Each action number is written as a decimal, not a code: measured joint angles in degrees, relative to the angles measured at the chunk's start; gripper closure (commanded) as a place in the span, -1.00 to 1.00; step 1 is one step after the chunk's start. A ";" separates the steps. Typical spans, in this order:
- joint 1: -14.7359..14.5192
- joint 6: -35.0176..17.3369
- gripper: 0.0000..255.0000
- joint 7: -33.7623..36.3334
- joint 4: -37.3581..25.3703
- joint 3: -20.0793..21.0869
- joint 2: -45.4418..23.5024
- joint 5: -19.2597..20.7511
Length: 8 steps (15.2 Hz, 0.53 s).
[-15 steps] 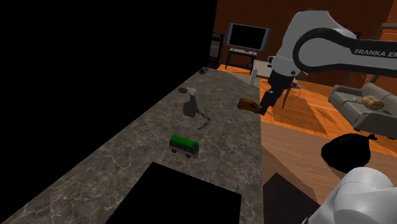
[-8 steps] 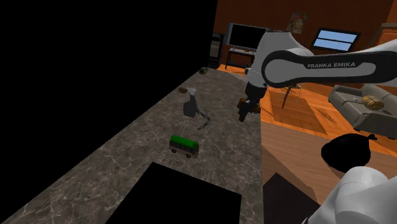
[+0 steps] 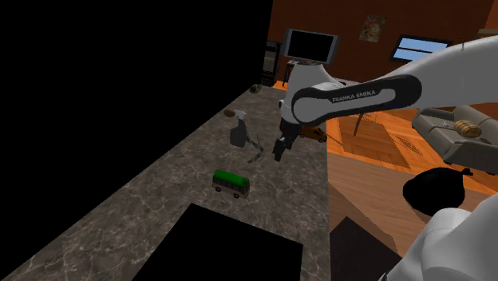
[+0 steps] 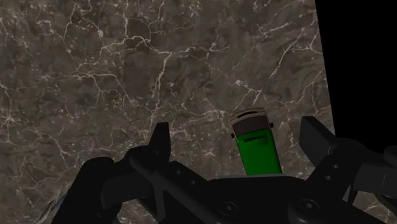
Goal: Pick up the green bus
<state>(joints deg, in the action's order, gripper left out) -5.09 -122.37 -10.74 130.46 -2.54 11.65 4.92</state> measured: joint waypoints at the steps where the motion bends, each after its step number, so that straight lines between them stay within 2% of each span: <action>1: -0.29 -0.88 -1.00 -0.03 -1.11 0.24 -2.05 -0.14; 5: -1.17 -5.15 -1.00 -0.48 -4.25 0.98 -9.67 -0.34; 8: -1.77 -7.06 -1.00 -0.87 -8.94 1.58 -16.38 -0.49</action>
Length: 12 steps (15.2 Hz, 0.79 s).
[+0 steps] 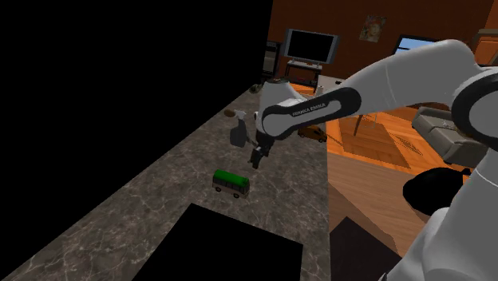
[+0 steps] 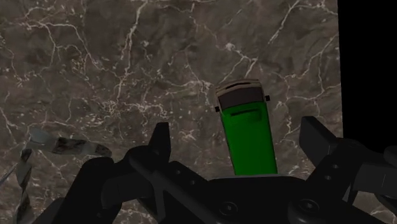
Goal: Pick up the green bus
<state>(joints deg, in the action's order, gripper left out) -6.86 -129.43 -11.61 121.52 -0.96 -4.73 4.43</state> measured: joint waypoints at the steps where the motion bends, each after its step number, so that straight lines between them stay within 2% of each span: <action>1: -0.09 -0.94 -1.00 -0.30 -1.30 0.12 -2.31 0.00; 7: -1.27 -4.07 -1.00 -0.87 -10.49 1.28 -14.96 0.35; 12: -2.61 -4.68 -1.00 -1.11 -19.40 2.17 -24.82 0.93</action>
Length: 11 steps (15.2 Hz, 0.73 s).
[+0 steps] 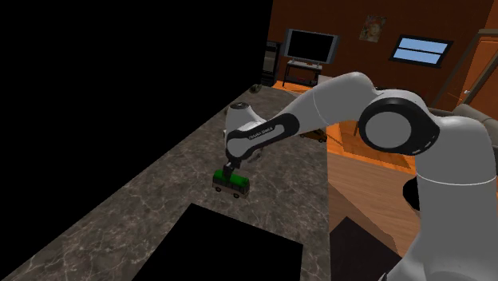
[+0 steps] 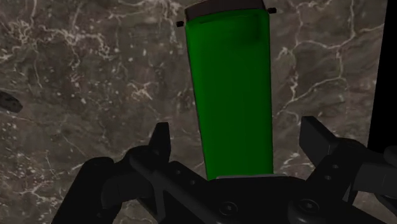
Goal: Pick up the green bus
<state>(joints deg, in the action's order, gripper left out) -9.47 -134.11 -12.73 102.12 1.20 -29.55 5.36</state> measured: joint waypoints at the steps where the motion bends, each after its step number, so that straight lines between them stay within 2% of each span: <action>1: -0.18 -0.13 -1.00 0.00 -1.52 0.06 -1.70 0.10; 9: -0.47 -3.50 -1.00 0.35 -2.88 -0.05 -6.49 0.44; 10: -0.45 -3.64 1.00 0.34 -2.82 -0.06 -6.57 0.44; 11: -0.46 -3.73 1.00 0.34 -2.80 -0.04 -6.59 0.44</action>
